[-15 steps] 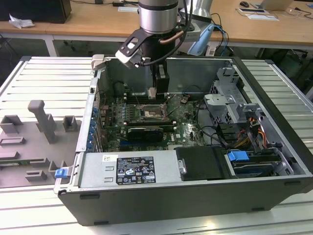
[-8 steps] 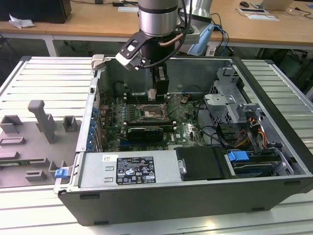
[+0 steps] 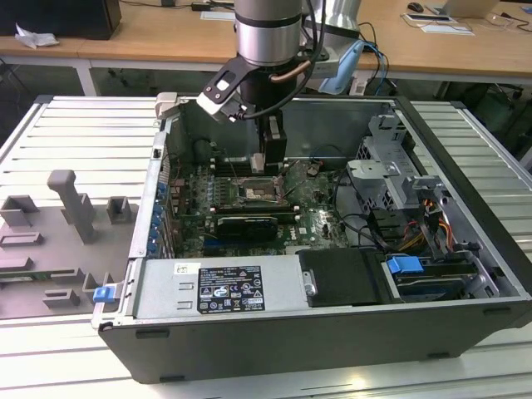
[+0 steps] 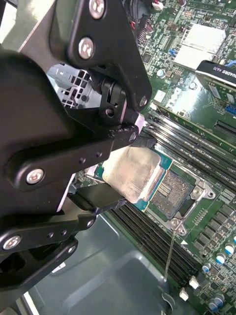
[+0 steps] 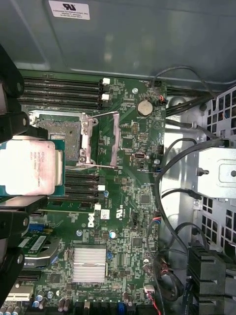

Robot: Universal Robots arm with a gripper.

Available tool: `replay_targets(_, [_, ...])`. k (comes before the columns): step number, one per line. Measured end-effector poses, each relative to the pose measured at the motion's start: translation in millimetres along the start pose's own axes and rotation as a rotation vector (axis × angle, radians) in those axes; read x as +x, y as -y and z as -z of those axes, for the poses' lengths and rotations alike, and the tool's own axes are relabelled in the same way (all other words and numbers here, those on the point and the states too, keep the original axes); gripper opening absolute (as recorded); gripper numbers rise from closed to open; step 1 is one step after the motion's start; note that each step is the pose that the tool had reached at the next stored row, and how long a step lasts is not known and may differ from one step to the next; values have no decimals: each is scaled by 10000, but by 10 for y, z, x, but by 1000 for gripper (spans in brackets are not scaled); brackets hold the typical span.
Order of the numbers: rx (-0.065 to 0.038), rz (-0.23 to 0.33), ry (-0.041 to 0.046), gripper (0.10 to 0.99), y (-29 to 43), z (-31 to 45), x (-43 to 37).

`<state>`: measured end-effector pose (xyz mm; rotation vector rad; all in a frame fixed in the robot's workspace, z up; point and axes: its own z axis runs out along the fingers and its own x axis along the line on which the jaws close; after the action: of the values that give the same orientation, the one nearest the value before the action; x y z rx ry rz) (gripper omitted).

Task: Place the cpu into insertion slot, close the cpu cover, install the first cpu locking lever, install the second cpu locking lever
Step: 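Place the cpu into insertion slot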

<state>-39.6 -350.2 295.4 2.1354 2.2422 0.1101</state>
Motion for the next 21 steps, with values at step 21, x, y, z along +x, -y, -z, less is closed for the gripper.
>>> replay_targets(21, [-4,-277,2,533,44,-314,17])
